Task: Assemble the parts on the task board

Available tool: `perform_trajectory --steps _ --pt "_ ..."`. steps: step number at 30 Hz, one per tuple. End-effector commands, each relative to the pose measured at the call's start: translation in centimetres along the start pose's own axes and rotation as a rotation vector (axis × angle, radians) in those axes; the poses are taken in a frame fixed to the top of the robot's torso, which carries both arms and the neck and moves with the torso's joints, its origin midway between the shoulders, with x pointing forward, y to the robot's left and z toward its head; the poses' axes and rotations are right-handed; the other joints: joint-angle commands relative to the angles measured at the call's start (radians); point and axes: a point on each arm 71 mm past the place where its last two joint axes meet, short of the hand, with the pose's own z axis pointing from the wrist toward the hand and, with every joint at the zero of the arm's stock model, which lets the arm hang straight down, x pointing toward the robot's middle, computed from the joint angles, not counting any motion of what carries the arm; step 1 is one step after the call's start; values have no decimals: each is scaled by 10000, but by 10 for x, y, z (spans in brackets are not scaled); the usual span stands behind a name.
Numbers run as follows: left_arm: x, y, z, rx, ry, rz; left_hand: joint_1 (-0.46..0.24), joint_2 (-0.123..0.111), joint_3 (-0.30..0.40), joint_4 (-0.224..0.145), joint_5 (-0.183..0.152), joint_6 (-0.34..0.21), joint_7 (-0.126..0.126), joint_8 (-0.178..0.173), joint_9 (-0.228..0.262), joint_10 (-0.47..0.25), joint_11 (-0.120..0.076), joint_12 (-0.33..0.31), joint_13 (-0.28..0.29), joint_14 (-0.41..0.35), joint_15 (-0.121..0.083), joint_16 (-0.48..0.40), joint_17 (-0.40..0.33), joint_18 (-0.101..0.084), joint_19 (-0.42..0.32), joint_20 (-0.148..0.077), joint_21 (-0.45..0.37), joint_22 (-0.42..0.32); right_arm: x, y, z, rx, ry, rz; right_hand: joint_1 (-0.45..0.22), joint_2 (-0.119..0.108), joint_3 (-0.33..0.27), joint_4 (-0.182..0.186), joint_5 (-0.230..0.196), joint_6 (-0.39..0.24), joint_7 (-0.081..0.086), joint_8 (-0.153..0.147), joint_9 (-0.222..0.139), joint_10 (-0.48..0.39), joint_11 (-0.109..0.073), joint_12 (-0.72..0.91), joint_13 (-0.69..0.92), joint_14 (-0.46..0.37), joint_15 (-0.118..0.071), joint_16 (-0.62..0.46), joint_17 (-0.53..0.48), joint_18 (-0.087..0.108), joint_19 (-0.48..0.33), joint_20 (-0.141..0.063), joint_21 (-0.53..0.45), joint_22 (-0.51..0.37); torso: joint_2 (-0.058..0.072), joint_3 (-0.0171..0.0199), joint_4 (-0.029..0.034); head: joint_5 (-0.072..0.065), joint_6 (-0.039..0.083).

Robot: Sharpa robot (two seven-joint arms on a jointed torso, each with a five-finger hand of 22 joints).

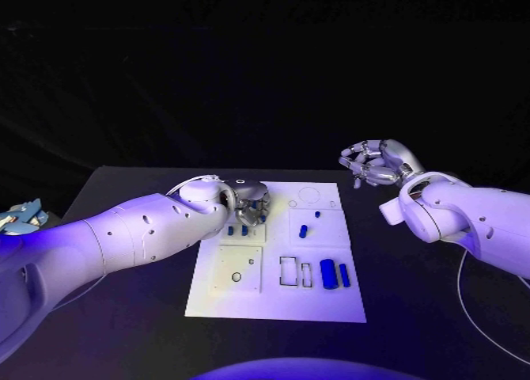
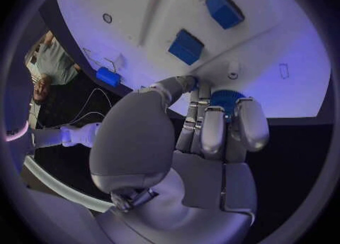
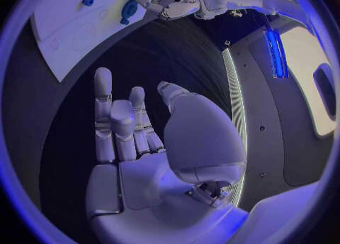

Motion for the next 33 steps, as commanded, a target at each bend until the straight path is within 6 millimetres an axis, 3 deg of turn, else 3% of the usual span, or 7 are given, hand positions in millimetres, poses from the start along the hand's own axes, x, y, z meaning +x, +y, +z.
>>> perform_trajectory --steps 1,13,23,28,33 --pt "-1 -1 -2 172 -300 -248 -126 13 -31 -15 -31 73 -10 19 16 62 14 -48 8 29 -54 41 -13 -57 53 -39 33 18 2 1 0 -102 127 14 82 44 -5 42 55 -2 45 63 -13 -20 -57 -43 -8 -67 -37 -32 -15 121 -53 24 -53 -14 -1 -1 -5 9 18" --pt "-14 10 -20 -16 -776 -728 -157 17 -46 -10 -24 160 -13 7 30 174 6 -147 -7 34 -62 29 -65 -65 74 -46 58 59 1 0 0 -75 103 2 81 50 -8 52 53 4 43 71 -13 -6 -60 -44 -22 -67 -39 -37 -21 121 -49 23 -59 -16 -28 18 38 25 58" --pt "-22 25 -37 -363 -831 -890 -163 -1 -58 -19 -23 196 -21 -1 36 225 -2 -193 -14 35 -68 23 -87 -69 86 -50 72 83 -1 -1 -1 -45 71 -14 76 50 -15 63 50 7 42 78 -15 5 -61 -45 -37 -63 -40 -35 -15 122 -45 22 -65 -19 -41 -9 77 60 80" --pt "-21 32 -42 -561 -701 -924 -169 -7 -64 -20 -22 215 -26 -5 39 248 -6 -218 -18 35 -71 18 -101 -72 93 -51 80 98 -1 -2 -1 -31 57 -20 76 50 -15 63 50 7 42 78 -15 5 -61 -45 -37 -63 -40 -35 -15 122 -45 22 -65 -19 -23 -21 47 65 61" --pt "-20 36 -43 -734 -562 -929 -169 -7 -64 -20 -22 215 -26 -5 39 248 -6 -218 -18 35 -71 18 -101 -72 93 -51 80 98 -1 -2 -1 -24 55 -21 76 50 -15 63 50 7 42 78 -15 5 -61 -45 -37 -63 -40 -35 -15 122 -45 22 -65 -19 -26 -10 43 84 48"
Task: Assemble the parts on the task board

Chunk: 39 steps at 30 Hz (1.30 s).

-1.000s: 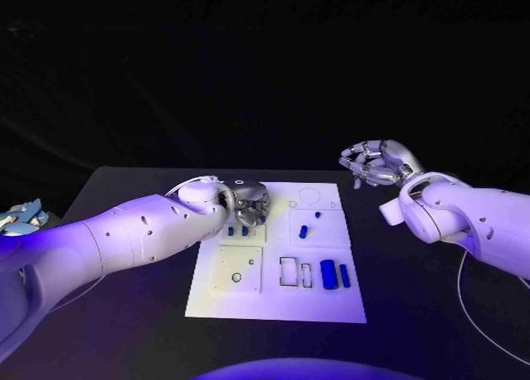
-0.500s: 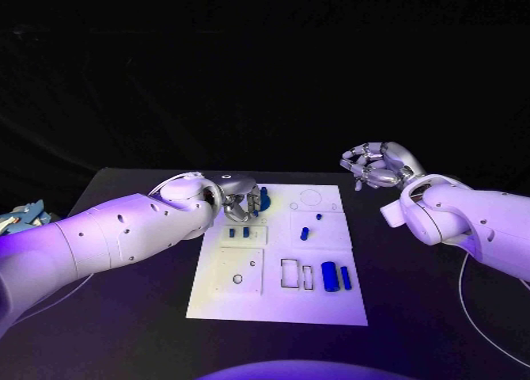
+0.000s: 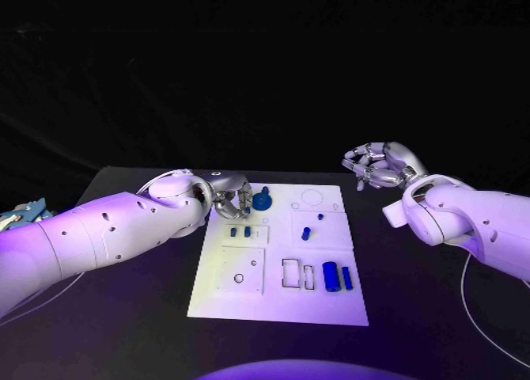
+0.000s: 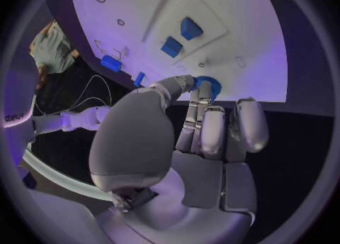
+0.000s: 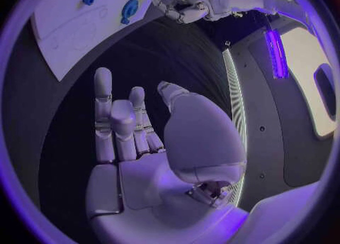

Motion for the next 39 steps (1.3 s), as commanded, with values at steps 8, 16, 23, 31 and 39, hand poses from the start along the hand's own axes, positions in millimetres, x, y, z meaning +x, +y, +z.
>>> perform_trajectory --steps 8,16,23,31,39 --pt "2 6 2 -315 336 -88 -77 -18 -64 -24 -11 98 -9 8 15 77 26 -49 -11 -6 -38 10 -33 -70 52 -17 34 -9 1 0 0 -76 104 4 76 50 -16 65 50 8 43 38 -15 2 -64 -45 -9 -27 -4 -35 -3 121 -45 22 -65 -11 8 7 -8 24 -22" --pt "3 7 3 -360 429 -81 -74 -17 -63 -27 -10 105 -11 2 16 87 24 -68 -15 -13 -39 -1 -62 -65 42 -20 22 -30 2 0 0 -76 110 6 76 50 -16 65 50 8 43 38 -15 2 -64 -45 -9 -27 -4 -35 -3 121 -45 22 -65 -11 12 17 -21 43 -28" --pt "4 7 4 -359 500 -78 -76 -18 -65 -28 -11 110 -12 -2 16 96 24 -81 -16 -20 -40 -12 -92 -65 40 -21 21 -32 2 0 0 -77 106 4 76 50 -16 65 50 8 43 38 -15 2 -64 -45 -9 -27 -4 -35 -3 121 -45 22 -65 -11 9 18 -18 51 -40" --pt "5 6 5 -341 598 -77 -83 -20 -71 -25 -15 120 -13 -7 18 112 23 -100 -19 -29 -40 -25 -124 -62 32 -22 12 -46 2 0 0 -82 103 0 76 50 -16 65 50 8 43 38 -15 2 -64 -45 -9 -27 -4 -35 -3 121 -45 22 -65 -11 6 13 -17 56 -60" --pt "7 6 5 -338 719 -74 -87 -24 -75 -25 -18 124 -14 -11 18 120 22 -111 -21 -34 -40 -31 -139 -62 31 -24 12 -45 2 0 0 -88 106 1 76 50 -16 65 50 8 43 38 -15 2 -64 -45 -9 -27 -4 -35 -3 121 -45 22 -65 -11 6 9 -15 69 -73"
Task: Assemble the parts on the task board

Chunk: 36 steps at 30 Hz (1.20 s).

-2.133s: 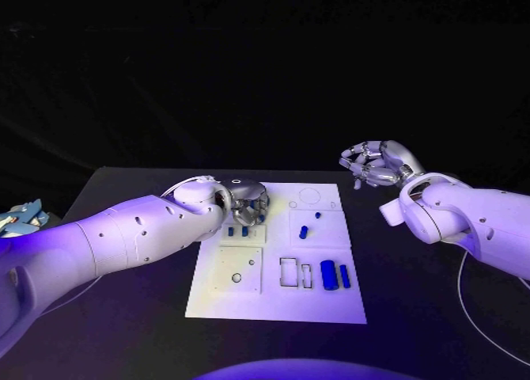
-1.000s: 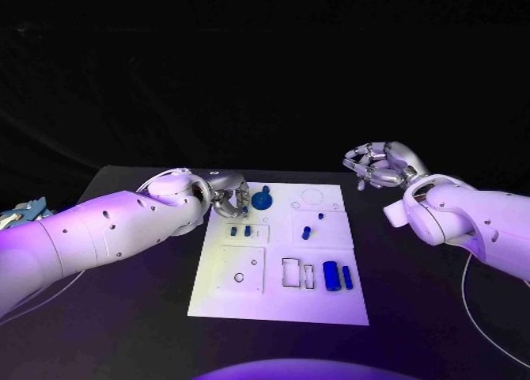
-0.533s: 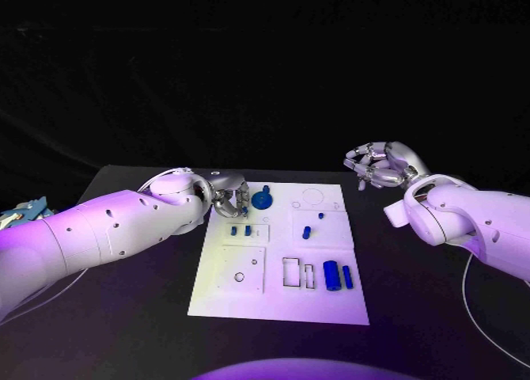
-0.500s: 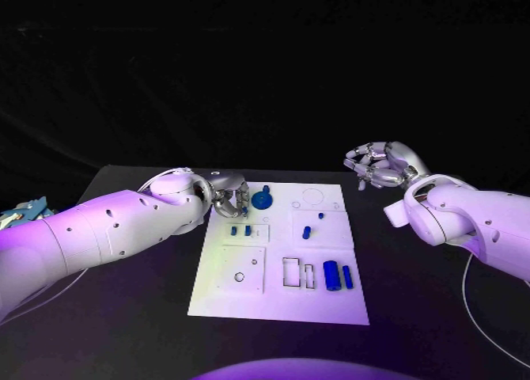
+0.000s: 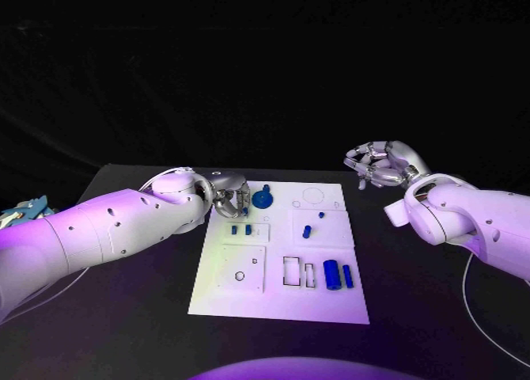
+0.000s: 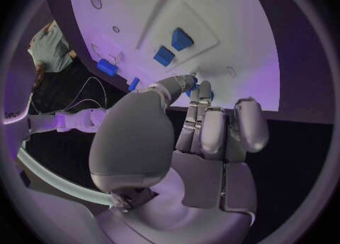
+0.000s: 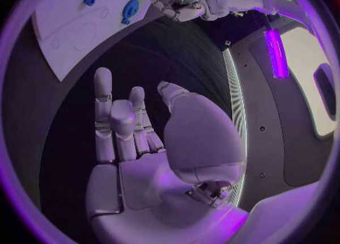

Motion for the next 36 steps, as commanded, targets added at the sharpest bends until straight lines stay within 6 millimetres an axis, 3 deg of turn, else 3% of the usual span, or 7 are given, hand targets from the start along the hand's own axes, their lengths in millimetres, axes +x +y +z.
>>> perform_trajectory --steps 1,36 --pt "2 -2 1 41 227 -35 -88 -23 -48 3 -18 53 -14 -11 12 86 -14 -53 -13 -33 -41 -31 -8 -63 32 -24 13 -7 1 1 0 -99 97 -5 76 50 -16 65 50 26 61 39 -15 -13 -79 -45 -10 -27 -4 -34 -5 122 -46 22 -66 -13 -1 -5 4 11 -8" --pt "6 0 4 -92 511 -28 -91 -27 -57 -2 -26 62 -21 -33 12 113 -16 -108 -22 -48 -44 -48 -44 -52 0 -27 -20 -63 2 1 0 -96 117 -4 83 45 -38 92 46 22 55 57 -23 15 -85 -54 -70 -24 -9 -44 -14 123 -31 19 -89 -22 1 5 1 17 -46"
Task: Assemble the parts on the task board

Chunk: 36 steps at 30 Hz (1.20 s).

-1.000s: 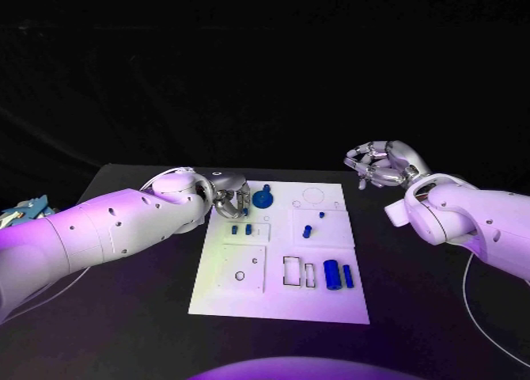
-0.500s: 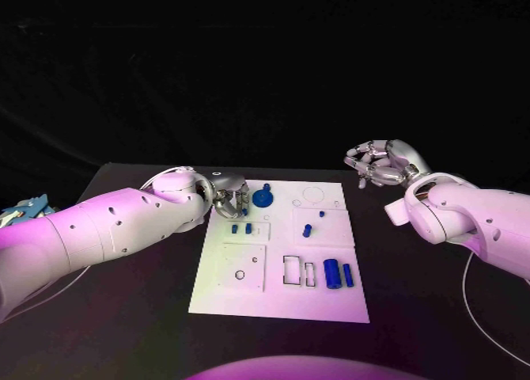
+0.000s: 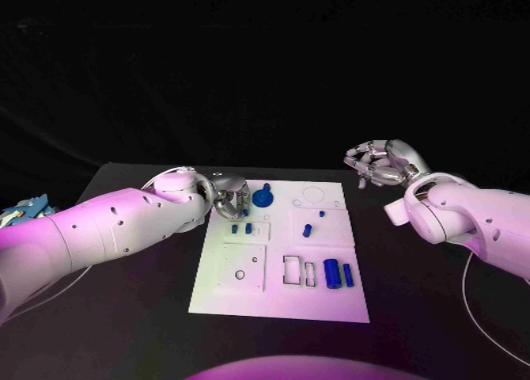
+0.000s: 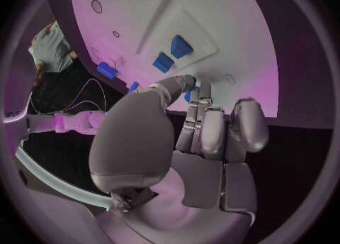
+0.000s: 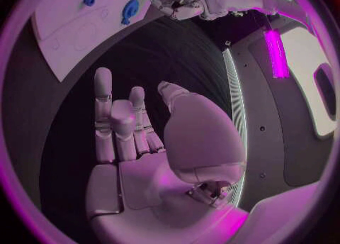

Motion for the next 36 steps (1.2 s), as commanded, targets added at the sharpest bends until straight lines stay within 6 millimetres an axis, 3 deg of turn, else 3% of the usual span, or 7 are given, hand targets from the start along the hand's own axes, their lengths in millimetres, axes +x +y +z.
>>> perform_trajectory --steps 1,30,36 --pt "2 -1 1 -1 154 -45 -89 -27 -57 -4 -26 62 -20 -38 8 80 19 -67 -15 -43 -45 -42 20 -49 -7 -28 -28 -17 2 1 0 -96 110 -5 83 45 5 50 46 24 56 57 -10 15 -85 -54 -9 -24 -9 -44 -14 122 -31 19 -28 -10 0 0 -5 5 6" --pt "5 0 2 -232 472 -26 -80 -47 -62 -29 -27 -33 22 -173 -23 68 56 -255 -47 -73 -21 -60 -13 -54 -22 -26 -28 -5 2 0 0 -86 115 -5 102 50 -14 77 45 19 51 80 -21 42 -90 -61 -80 -18 -15 -54 -24 123 -10 14 -56 -19 -3 0 -2 -3 -14" --pt "5 0 2 -242 468 -25 -90 -108 -73 -51 -34 -360 112 -517 -146 148 122 -482 -55 -109 32 -69 -71 -54 -47 18 -27 3 2 0 0 -98 101 -9 102 50 -14 77 45 19 51 80 -21 42 -90 -61 -80 -18 -15 -54 -24 123 -10 14 -56 -19 -2 0 -4 -7 -15"
